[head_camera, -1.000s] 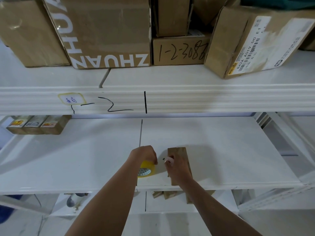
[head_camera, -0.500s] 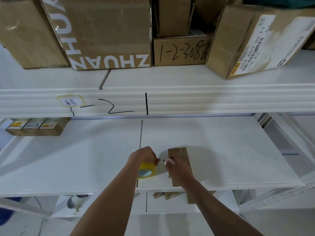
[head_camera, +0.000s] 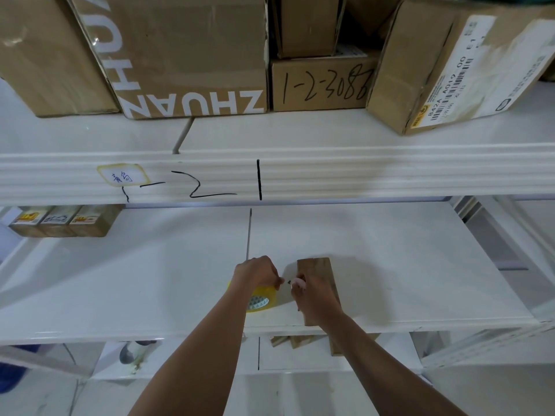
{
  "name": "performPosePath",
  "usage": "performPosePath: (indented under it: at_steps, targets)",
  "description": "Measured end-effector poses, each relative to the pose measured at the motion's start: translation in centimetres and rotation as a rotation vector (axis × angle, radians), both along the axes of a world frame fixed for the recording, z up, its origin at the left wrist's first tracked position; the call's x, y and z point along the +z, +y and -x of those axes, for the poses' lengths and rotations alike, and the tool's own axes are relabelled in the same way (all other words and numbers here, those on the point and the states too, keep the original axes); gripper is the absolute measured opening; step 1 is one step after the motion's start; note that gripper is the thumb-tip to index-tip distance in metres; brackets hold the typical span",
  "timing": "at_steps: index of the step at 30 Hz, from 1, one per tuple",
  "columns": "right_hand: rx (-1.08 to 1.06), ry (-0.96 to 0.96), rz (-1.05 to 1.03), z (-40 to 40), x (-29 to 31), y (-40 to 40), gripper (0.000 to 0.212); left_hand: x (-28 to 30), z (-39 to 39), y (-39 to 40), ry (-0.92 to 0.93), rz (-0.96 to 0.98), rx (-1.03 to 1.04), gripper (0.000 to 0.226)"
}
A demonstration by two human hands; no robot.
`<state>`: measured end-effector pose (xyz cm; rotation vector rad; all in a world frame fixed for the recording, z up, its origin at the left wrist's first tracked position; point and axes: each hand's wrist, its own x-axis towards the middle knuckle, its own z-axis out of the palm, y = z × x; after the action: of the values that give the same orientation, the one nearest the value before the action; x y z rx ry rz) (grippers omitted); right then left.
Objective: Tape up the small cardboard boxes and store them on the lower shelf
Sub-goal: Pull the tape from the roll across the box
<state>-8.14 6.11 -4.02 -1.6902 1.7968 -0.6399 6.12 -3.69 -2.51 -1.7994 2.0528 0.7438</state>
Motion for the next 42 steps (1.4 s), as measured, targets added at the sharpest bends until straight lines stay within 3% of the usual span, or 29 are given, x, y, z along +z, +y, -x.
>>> performPosePath:
  at_steps: [9,19,27,34,42]
  targets:
    - [-0.039,-0.055,-0.051,0.1,0.5,-0.1,0.006,-0.4,0.2,0.0,-0.007,0.041,-0.023,0.037]
    - [0.006,0.005,-0.061,0.3,0.9,-0.2,0.020,-0.5,0.3,0.1,-0.002,0.051,-0.015,0.040]
    - [-0.247,-0.329,-0.085,1.0,1.0,0.0,0.015,0.1,-0.4,0.1,0.035,-0.004,0.003,0.037]
    - [-0.287,-0.371,-0.073,1.2,1.1,0.1,0.007,0.1,-1.0,0.6,0.102,-0.007,0.011,0.039]
    - [-0.304,-0.400,-0.082,1.3,0.6,0.5,0.021,-0.1,-0.9,1.1,0.104,0.049,0.018,0.040]
